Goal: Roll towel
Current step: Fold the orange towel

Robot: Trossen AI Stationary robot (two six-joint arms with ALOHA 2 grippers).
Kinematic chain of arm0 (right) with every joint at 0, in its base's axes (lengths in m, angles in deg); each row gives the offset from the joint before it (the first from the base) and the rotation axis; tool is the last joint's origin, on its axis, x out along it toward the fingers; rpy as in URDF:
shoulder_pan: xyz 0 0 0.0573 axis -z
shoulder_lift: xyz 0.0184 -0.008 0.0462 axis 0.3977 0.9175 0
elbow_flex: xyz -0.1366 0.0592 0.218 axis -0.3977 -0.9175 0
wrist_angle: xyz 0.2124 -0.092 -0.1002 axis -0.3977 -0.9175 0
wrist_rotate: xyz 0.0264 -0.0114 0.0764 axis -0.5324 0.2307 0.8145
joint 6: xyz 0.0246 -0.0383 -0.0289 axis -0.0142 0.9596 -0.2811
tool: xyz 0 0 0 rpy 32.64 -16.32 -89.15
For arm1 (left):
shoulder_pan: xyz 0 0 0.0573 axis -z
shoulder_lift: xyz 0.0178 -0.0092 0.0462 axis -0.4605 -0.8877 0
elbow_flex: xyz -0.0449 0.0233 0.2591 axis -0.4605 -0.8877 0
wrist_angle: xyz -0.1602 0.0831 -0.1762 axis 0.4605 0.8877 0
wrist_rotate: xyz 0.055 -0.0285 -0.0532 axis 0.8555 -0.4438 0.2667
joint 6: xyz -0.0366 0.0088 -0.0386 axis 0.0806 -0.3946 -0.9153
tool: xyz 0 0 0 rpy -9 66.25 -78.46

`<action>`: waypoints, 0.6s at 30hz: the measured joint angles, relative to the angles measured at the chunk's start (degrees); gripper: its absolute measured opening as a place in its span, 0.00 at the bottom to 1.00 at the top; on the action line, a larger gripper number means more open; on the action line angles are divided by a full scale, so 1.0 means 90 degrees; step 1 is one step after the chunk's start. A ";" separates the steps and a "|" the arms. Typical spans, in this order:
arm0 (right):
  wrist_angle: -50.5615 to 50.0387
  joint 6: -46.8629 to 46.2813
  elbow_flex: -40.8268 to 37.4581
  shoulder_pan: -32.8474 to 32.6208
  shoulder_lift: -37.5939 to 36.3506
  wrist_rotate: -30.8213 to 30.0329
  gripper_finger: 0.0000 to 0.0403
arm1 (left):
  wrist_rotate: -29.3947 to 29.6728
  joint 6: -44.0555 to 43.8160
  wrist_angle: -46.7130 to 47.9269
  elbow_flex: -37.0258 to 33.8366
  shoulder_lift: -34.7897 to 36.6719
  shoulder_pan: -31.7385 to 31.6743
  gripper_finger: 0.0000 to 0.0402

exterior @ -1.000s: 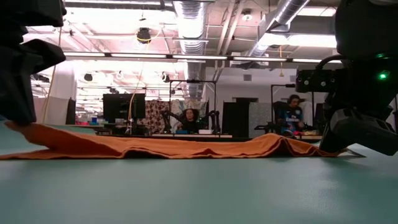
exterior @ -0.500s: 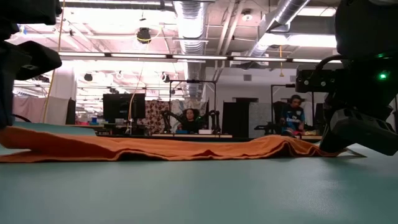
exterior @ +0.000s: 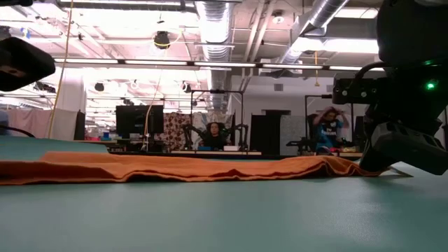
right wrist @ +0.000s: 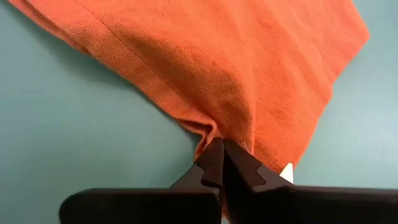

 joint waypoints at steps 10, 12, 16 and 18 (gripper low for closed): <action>0.0002 0.0000 0.0000 0.0000 0.0000 -0.0010 0.06 | 0.3006 -0.2279 0.2847 0.0000 0.0526 0.0142 0.21; 0.0002 0.0000 0.0000 0.0000 0.0000 -0.0010 0.06 | 0.3212 -0.3005 0.3561 -0.0002 0.0694 0.0054 0.20; 0.0005 0.0000 0.0000 0.0000 0.0000 -0.0009 0.06 | 0.3138 -0.3504 0.3700 -0.0337 0.0909 -0.0262 0.19; 0.0005 0.0000 0.0000 0.0000 0.0000 -0.0008 0.06 | 0.2976 -0.3300 0.3251 -0.0657 0.0963 -0.0372 0.19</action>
